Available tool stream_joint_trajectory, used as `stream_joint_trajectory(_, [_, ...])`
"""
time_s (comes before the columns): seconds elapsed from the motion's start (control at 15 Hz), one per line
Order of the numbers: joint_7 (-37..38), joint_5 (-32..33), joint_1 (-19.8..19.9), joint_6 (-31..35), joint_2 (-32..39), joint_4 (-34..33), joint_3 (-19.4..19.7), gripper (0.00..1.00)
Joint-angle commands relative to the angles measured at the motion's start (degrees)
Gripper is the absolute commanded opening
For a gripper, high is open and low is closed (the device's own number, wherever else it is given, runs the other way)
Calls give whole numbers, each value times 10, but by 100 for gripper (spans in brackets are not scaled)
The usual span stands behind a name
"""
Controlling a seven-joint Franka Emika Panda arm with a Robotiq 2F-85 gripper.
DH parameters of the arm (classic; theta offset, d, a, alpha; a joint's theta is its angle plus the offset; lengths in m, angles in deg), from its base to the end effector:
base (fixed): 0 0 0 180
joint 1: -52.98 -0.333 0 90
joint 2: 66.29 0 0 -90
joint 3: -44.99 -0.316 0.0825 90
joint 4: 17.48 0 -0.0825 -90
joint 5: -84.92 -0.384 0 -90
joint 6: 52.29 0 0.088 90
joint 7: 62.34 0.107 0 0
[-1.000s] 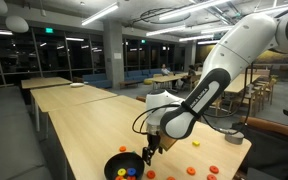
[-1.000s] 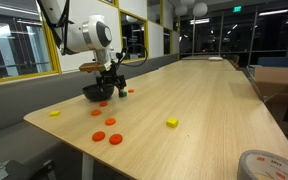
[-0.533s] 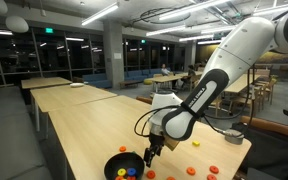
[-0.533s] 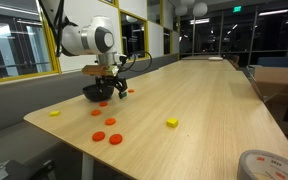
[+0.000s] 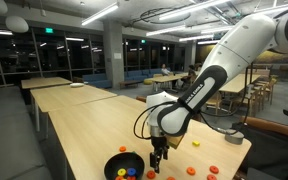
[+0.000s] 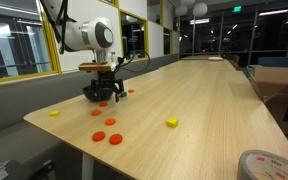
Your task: Put the round yellow, orange, blue blocks and another orange block in the black bowl respectively
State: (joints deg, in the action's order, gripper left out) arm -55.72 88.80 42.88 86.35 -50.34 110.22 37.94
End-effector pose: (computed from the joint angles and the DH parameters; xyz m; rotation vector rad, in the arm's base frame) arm 0.5147 0.1591 0.2406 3.0920 0.3623 -0.1260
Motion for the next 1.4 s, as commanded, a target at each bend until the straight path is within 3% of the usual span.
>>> stream_joint_trajectory(0.0, [-11, 26, -12, -44, 6, -31, -3, 100])
stream_joint_trajectory(0.33, [-21, 55, -19, -18, 19, -38, -4, 100])
stream_joint_trajectory(0.93, [-47, 64, -14, 103, 53, -34, 1, 100])
stream_joint_trajectory(1.33, [-66, 49, -10, 116, 54, -31, -5, 100])
